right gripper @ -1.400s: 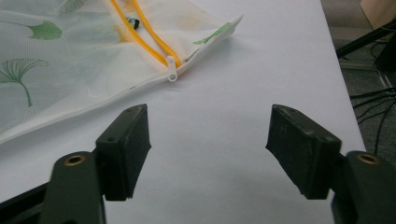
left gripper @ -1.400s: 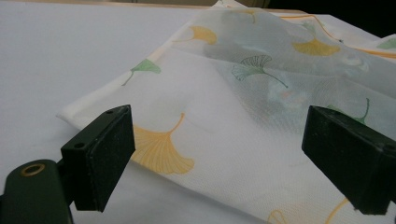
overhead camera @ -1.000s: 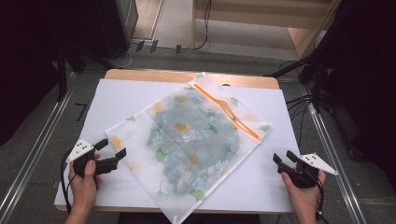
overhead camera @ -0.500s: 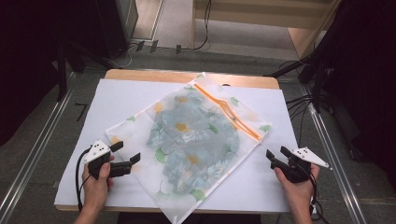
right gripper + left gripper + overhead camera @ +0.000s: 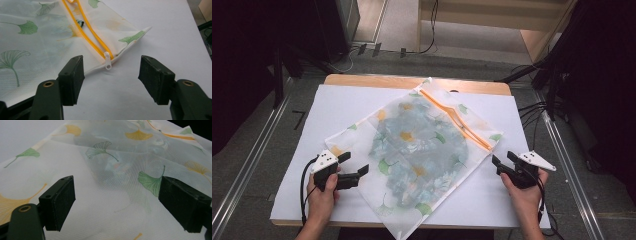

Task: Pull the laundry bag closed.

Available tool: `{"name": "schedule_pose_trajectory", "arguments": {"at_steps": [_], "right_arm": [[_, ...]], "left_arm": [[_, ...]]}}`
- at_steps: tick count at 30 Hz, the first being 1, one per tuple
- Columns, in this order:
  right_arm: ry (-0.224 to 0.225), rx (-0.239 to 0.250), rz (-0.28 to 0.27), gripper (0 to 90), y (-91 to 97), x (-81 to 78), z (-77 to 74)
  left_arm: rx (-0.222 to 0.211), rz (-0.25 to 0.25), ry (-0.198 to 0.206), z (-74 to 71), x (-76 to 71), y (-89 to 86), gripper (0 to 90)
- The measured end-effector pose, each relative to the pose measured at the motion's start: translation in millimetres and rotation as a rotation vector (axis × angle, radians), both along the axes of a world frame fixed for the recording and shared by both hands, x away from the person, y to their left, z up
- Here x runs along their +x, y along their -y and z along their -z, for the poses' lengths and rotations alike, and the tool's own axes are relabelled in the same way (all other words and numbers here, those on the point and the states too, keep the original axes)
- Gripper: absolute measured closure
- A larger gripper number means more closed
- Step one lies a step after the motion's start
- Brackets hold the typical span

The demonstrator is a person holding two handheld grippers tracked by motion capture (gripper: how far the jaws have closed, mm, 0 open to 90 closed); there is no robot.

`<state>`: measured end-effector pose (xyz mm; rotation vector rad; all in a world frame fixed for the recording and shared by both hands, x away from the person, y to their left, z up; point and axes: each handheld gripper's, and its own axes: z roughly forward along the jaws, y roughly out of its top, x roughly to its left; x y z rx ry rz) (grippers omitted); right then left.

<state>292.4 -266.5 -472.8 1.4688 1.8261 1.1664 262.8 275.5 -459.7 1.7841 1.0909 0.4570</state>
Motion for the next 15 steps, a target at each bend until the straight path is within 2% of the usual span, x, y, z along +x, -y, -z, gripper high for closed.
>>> {"name": "schedule_pose_trajectory", "arguments": {"at_steps": [7, 10, 15], "right_arm": [[-0.014, -0.018, -0.013, 37.2, -1.2, 4.0, 5.9], [0.004, -0.021, 0.015, 37.0, 3.0, 11.5, 1.9], [0.003, -0.028, 0.032, 37.9, 7.2, 23.0, -3.8]], "left_arm": [[0.01, 0.0, 0.0, 1.1, 3.1, 4.2, 14.6], [0.017, 0.002, -0.001, 0.7, 3.0, 5.7, 14.6], [0.011, 0.019, 0.0, 0.8, 3.8, 10.5, 14.6]]}}
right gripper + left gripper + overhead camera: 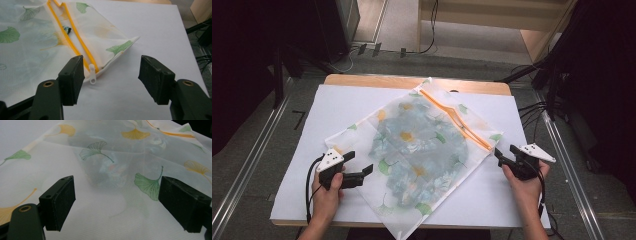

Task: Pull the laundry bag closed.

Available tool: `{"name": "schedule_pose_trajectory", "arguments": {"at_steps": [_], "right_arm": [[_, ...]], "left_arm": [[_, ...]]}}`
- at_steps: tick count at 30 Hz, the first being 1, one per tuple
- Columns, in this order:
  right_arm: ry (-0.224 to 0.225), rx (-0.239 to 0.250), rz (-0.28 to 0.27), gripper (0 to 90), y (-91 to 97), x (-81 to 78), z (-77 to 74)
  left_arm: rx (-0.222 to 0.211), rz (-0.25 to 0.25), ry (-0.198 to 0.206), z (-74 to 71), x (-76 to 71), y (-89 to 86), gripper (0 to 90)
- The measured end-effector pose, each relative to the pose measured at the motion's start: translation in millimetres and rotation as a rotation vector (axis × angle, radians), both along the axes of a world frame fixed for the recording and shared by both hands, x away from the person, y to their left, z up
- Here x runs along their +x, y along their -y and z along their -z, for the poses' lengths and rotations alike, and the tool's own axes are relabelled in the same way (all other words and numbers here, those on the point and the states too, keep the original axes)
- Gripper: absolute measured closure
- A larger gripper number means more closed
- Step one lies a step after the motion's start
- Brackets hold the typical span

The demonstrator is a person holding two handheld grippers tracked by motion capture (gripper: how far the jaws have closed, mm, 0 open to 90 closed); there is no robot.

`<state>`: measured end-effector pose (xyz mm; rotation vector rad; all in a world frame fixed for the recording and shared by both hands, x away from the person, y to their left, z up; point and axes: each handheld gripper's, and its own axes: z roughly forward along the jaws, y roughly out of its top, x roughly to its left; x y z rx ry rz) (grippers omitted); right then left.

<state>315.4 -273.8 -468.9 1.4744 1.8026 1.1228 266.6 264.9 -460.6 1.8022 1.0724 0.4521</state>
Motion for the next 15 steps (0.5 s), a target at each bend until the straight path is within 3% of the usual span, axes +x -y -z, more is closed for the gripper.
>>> {"name": "schedule_pose_trajectory", "arguments": {"at_steps": [7, 15], "right_arm": [[-0.033, 0.052, 0.017, 39.6, 5.3, 16.1, -5.2], [-0.068, 0.068, 0.061, 39.8, 8.6, 40.2, 0.3]], "left_arm": [[-0.002, 0.025, 0.003, -1.5, -4.3, 5.3, 14.6], [0.016, 0.028, -0.002, -1.3, -9.0, 6.5, 14.6]]}}
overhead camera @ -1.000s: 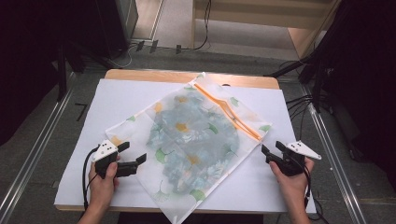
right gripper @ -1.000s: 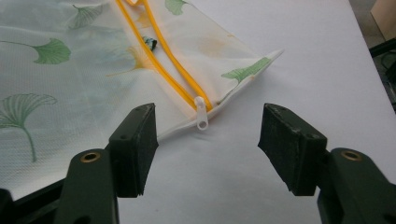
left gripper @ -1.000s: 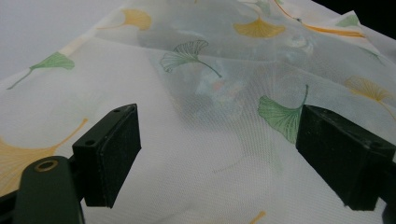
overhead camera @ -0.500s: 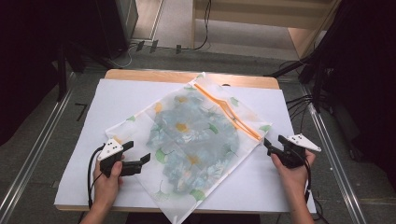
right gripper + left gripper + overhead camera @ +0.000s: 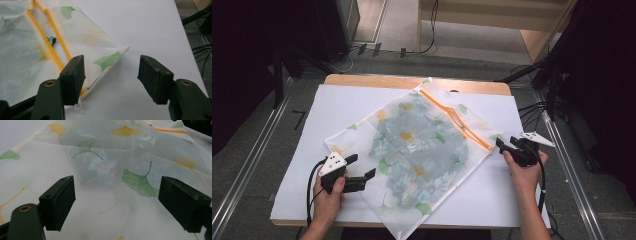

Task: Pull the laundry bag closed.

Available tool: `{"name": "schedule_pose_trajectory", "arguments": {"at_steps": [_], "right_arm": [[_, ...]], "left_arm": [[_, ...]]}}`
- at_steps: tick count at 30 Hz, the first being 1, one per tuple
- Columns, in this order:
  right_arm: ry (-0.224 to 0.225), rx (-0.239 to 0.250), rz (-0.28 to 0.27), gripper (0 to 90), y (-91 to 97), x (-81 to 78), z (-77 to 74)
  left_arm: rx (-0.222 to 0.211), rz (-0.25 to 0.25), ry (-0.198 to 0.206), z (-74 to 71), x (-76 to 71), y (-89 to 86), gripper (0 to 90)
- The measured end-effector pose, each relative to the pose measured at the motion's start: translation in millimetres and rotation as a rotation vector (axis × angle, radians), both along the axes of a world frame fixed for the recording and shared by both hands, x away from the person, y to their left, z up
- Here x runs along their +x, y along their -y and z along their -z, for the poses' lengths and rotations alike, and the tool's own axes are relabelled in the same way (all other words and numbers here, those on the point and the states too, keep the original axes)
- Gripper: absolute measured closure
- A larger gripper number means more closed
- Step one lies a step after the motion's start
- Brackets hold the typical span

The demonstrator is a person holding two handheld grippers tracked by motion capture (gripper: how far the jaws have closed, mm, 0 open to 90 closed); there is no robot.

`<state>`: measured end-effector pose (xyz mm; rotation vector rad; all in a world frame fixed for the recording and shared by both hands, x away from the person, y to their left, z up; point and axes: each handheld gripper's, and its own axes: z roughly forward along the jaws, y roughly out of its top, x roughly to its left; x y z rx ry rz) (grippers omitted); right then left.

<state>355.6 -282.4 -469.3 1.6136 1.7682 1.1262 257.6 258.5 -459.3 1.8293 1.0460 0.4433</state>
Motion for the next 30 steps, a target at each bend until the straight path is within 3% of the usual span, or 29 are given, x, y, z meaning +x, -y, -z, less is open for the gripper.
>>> {"name": "schedule_pose_trajectory", "arguments": {"at_steps": [3, 7, 16, 17, 19, 20, 22, 23, 24, 27, 29, 30], "right_arm": [[-0.047, 0.022, 0.018, 39.9, 1.4, 8.9, 4.8], [-0.07, 0.039, 0.006, 40.7, -1.1, 17.2, 8.3], [-0.081, 0.037, 0.002, 45.4, -6.0, 24.9, 12.0], [-0.097, 0.038, -0.007, 45.7, -7.0, 26.9, 12.2], [-0.099, 0.038, -0.013, 46.1, -8.0, 27.8, 12.5], [-0.107, 0.034, -0.024, 48.6, -10.2, 28.8, 13.2], [-0.115, 0.033, -0.027, 49.5, -11.6, 28.9, 13.8], [-0.118, 0.026, -0.031, 51.3, -12.7, 29.3, 14.7], [-0.127, 0.016, -0.043, 58.8, -14.4, 30.2, 16.0], [-0.147, 0.002, -0.054, 70.3, -16.5, 31.1, 17.2], [-0.147, 0.001, -0.057, 74.1, -16.7, 31.2, 17.4], [-0.15, 0.0, -0.059, 78.4, -16.8, 31.1, 17.4]], "left_arm": [[0.016, 0.0, -0.018, 0.1, -1.9, 3.8, 14.7], [0.039, 0.019, -0.04, 1.9, -5.4, 12.2, 15.0], [0.098, 0.06, -0.079, 5.2, -6.2, 34.9, 14.5], [0.141, 0.044, -0.093, 6.5, -4.6, 40.9, 14.3], [0.16, 0.043, -0.102, 7.4, -3.5, 42.8, 14.2], [0.212, 0.022, -0.143, 10.3, -0.6, 47.0, 13.2], [0.235, 0.024, -0.157, 12.1, 0.5, 49.6, 12.8], [0.264, 0.021, -0.157, 12.7, 0.4, 52.2, 14.1], [0.299, 0.017, -0.149, 12.6, -0.6, 56.7, 14.5], [0.289, -0.001, -0.15, 11.2, 0.0, 56.5, 22.1], [0.286, -0.026, -0.141, 10.8, -0.2, 55.9, 39.7], [0.28, -0.043, -0.139, 10.3, 0.1, 54.1, 39.7]]}}
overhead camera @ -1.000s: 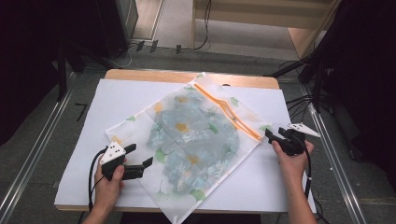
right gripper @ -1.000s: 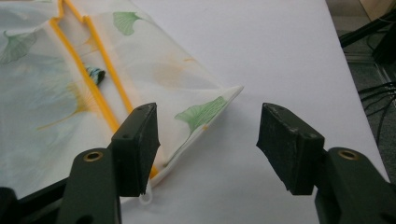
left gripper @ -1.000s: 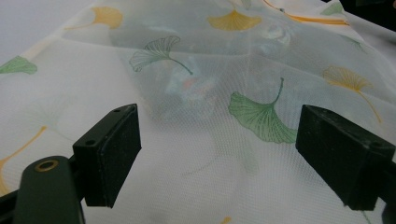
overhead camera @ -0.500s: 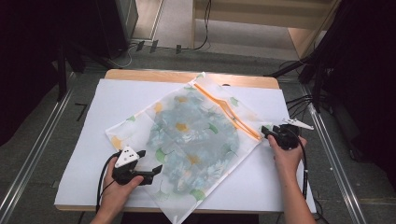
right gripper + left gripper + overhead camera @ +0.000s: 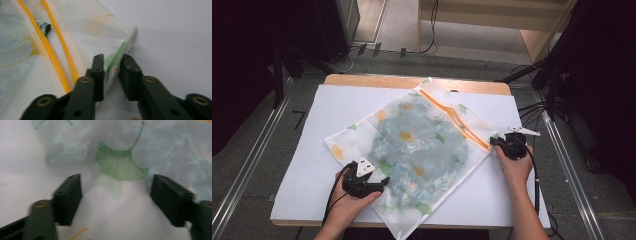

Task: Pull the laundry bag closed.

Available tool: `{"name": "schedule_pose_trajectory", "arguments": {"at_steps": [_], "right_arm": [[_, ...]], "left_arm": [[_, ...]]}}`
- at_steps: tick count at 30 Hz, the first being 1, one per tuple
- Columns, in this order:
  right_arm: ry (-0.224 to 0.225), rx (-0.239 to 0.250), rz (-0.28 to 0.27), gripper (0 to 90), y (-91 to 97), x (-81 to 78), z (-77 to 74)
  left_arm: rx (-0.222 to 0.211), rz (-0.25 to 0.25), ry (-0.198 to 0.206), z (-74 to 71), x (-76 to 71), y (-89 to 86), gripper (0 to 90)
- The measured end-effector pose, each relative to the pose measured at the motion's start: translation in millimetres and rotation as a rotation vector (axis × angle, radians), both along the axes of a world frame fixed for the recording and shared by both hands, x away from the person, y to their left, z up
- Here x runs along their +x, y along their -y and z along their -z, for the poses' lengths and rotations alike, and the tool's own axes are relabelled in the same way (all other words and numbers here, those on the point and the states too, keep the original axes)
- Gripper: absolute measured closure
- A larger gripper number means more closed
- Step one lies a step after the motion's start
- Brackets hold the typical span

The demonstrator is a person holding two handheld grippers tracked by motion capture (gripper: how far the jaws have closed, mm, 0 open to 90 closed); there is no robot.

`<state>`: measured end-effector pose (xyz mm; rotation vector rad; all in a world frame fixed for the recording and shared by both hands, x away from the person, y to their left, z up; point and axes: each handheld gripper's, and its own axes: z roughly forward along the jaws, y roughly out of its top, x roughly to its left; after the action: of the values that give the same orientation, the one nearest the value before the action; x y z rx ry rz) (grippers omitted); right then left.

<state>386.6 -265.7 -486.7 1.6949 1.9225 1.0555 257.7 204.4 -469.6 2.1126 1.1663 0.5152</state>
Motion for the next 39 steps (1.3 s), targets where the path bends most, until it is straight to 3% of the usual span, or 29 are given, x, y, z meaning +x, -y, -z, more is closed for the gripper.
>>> {"name": "schedule_pose_trajectory", "arguments": {"at_steps": [1, 2, 4, 6, 7, 8, 11, 13, 16, 19, 26, 29, 33, 34, 35, 36, 37, 38, 39], "right_arm": [[-0.005, 0.01, -0.006, 84.1, 0.2, 0.0, 0.7], [-0.005, 0.01, -0.006, 84.1, 0.2, 0.0, 0.7], [0.0, -0.001, -0.018, 89.0, -1.6, -1.0, 1.0], [0.002, -0.008, -0.021, 89.7, -2.4, -1.4, 0.9], [0.004, -0.007, -0.026, 90.0, -2.7, -2.4, 0.7], [0.003, -0.008, -0.029, 90.0, -2.4, -2.8, 0.6], [-0.006, -0.002, -0.029, 90.0, -1.2, -3.5, 0.1], [-0.015, 0.0, -0.032, 90.0, 1.0, -5.4, -0.6], [-0.018, -0.003, -0.036, 90.0, 2.9, -9.7, -1.0], [-0.015, -0.006, -0.037, 90.0, 4.9, -13.1, -1.1], [-0.005, -0.026, -0.052, 90.0, 9.2, -33.2, -1.1], [0.005, -0.032, -0.052, 90.0, 10.2, -42.0, -1.0], [0.011, -0.025, -0.051, 90.0, 12.6, -50.2, -1.0], [0.017, -0.032, -0.059, 90.0, 13.0, -55.6, -0.8], [0.022, -0.038, -0.061, 90.0, 12.4, -58.2, -0.8], [0.022, -0.038, -0.061, 90.0, 12.4, -58.2, -0.8], [0.028, -0.046, -0.069, 90.0, 12.3, -60.4, -0.7], [0.042, -0.052, -0.074, 90.0, 11.8, -64.1, -0.2], [0.048, -0.047, -0.075, 90.0, 11.8, -65.4, -0.2]], "left_arm": [[-0.008, -0.015, 0.004, -0.2, 0.6, -1.5, 56.8], [-0.011, -0.022, 0.006, -0.4, 1.1, -2.4, 56.8], [-0.015, -0.008, 0.009, -0.6, 1.9, -2.6, 72.8], [-0.015, -0.002, 0.011, -0.5, 1.7, -1.7, 77.4], [-0.006, 0.01, 0.01, -0.8, 1.7, -0.9, 88.1], [-0.002, 0.013, 0.014, -0.7, 1.6, 1.1, 90.0], [-0.009, 0.028, 0.005, -1.3, 3.3, -0.6, 90.0], [-0.047, 0.038, -0.029, -2.2, 7.7, -6.1, 90.0], [-0.048, 0.046, -0.041, -3.1, 10.0, -7.8, 90.0], [-0.014, 0.023, -0.019, -3.9, 13.4, -10.9, 90.0], [-0.058, -0.058, -0.023, -3.4, 26.8, -34.4, 90.0], [-0.096, -0.114, 0.02, -7.0, 22.9, -45.8, 90.0], [-0.129, -0.166, 0.041, -10.4, 17.0, -58.2, 89.2], [-0.146, -0.221, 0.027, -10.7, 14.3, -67.8, 69.2], [-0.146, -0.221, 0.027, -10.7, 14.3, -67.8, 61.3], [-0.161, -0.241, 0.02, -10.6, 12.7, -72.8, 61.3], [-0.175, -0.264, 0.015, -10.7, 11.3, -77.4, 53.7], [-0.195, -0.277, -0.014, -9.5, 11.5, -83.4, 42.7], [-0.193, -0.274, -0.029, -7.8, 12.5, -83.3, 39.8]]}}
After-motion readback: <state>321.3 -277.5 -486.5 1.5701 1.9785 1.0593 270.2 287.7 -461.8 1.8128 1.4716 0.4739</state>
